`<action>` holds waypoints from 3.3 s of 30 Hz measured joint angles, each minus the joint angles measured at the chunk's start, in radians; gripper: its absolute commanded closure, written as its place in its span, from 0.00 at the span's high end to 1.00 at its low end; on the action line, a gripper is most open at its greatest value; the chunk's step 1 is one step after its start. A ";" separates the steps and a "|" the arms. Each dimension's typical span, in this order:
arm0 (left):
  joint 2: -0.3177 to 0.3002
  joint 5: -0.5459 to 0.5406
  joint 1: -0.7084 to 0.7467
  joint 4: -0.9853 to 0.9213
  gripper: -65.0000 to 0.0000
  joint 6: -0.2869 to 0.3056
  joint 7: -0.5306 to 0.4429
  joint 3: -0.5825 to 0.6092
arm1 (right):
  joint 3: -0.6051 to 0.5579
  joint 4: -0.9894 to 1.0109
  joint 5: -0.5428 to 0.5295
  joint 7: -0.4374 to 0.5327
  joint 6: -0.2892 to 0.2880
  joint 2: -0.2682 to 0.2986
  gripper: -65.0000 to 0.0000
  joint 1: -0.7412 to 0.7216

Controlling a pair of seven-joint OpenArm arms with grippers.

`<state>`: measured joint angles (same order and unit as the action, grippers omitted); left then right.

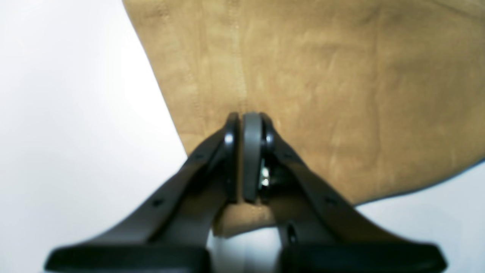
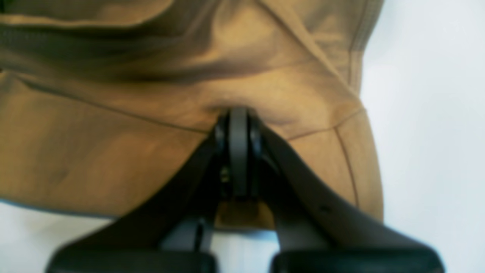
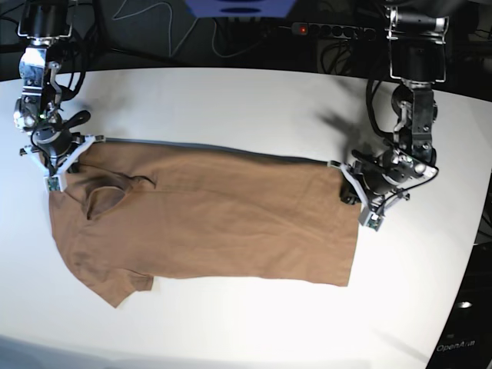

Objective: Fold the T-shirt properly
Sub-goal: 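Pull the folded edge with both grippers back toward the robot, then open both grippers and release the folded edge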

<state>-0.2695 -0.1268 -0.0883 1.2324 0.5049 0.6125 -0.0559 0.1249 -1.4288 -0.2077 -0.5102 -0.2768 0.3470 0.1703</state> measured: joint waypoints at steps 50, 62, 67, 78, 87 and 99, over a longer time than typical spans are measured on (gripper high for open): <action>-0.099 -0.016 0.480 0.413 0.03 0.031 0.061 -0.125 | 0.064 -0.191 -0.016 0.161 0.014 -0.050 0.00 0.395; -0.094 -0.016 0.479 0.413 0.03 0.031 0.075 -0.151 | 0.095 -0.278 -0.007 0.081 0.010 -0.095 0.00 0.429; -0.097 0.018 0.481 0.446 0.03 0.026 0.125 -0.166 | 0.113 -0.291 -0.007 0.062 -0.003 -0.093 0.00 0.425; -0.096 0.026 0.468 0.444 0.03 0.023 0.138 -0.166 | 0.133 -0.286 0.000 0.056 0.000 -0.092 0.00 0.406; -0.069 0.041 0.454 0.449 0.03 0.019 0.151 -0.169 | 0.133 -0.287 0.000 0.057 0.000 -0.092 0.00 0.406; 0.007 0.056 0.432 0.584 0.03 0.019 0.178 -0.161 | 0.135 -0.297 0.000 0.058 0.001 -0.077 0.00 0.393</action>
<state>-0.2626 -0.0708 0.3435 1.8160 0.5236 0.7902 -0.2173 0.2596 -1.7260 -0.2077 -0.4522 -0.2756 0.2699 0.5632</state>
